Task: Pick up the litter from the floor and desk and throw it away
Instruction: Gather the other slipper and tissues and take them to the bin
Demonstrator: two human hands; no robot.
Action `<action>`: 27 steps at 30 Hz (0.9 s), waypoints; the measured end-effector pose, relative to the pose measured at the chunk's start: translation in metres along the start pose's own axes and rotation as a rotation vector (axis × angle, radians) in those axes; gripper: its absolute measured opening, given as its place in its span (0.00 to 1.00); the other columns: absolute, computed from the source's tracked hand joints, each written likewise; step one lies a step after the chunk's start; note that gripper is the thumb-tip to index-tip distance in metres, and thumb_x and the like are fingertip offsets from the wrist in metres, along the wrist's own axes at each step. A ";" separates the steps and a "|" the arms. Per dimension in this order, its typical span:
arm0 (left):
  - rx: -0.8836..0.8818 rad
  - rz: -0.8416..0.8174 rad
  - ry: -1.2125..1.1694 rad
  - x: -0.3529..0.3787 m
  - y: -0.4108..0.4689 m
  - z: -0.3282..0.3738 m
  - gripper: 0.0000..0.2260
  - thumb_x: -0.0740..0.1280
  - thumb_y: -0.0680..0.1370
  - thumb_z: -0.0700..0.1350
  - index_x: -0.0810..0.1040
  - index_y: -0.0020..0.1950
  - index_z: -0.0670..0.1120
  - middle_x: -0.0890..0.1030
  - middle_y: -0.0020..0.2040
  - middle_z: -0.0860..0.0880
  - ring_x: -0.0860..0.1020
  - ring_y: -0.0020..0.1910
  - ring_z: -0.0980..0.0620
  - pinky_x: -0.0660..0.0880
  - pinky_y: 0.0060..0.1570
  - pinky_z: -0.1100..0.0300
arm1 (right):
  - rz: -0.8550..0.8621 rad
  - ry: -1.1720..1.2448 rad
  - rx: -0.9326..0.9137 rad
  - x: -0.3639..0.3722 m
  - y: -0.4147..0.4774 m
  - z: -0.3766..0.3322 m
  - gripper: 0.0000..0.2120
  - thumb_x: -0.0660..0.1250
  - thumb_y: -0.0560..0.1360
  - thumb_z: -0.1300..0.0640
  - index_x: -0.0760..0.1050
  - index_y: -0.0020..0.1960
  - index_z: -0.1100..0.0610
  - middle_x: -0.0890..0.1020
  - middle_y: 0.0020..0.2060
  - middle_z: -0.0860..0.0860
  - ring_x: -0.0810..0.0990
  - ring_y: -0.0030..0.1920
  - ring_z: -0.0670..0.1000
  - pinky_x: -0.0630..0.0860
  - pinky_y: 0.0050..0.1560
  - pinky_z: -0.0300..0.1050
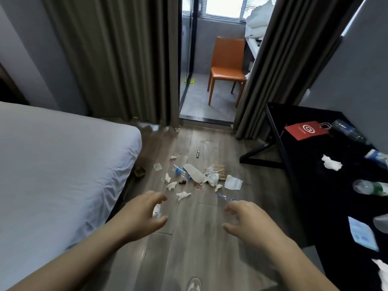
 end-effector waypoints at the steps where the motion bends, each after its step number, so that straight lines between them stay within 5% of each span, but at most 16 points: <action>1: -0.008 -0.012 0.004 0.000 0.017 0.001 0.22 0.68 0.74 0.56 0.72 0.66 0.52 0.75 0.60 0.55 0.74 0.58 0.59 0.71 0.58 0.63 | -0.011 -0.005 0.000 -0.004 0.015 0.007 0.20 0.67 0.72 0.46 0.74 0.63 0.48 0.78 0.57 0.45 0.76 0.58 0.45 0.71 0.54 0.39; 10: -0.028 -0.053 0.006 -0.001 0.150 0.005 0.22 0.68 0.73 0.57 0.72 0.65 0.53 0.75 0.59 0.55 0.75 0.56 0.59 0.70 0.52 0.66 | -0.085 -0.021 0.020 -0.038 0.132 0.058 0.20 0.67 0.72 0.47 0.74 0.62 0.49 0.79 0.55 0.46 0.76 0.56 0.47 0.72 0.54 0.40; 27: 0.009 -0.243 -0.004 0.003 0.431 -0.077 0.20 0.66 0.75 0.56 0.72 0.65 0.53 0.75 0.59 0.54 0.74 0.56 0.55 0.72 0.56 0.59 | -0.125 0.038 0.201 -0.042 0.379 0.104 0.21 0.66 0.72 0.45 0.72 0.63 0.48 0.78 0.57 0.46 0.76 0.58 0.47 0.74 0.55 0.43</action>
Point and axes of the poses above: each hand's wrist, its own y-axis towards the middle knuckle, its own x-axis out of the palm, z = x × y, the point moved 5 cm from there along y, towards the middle knuckle
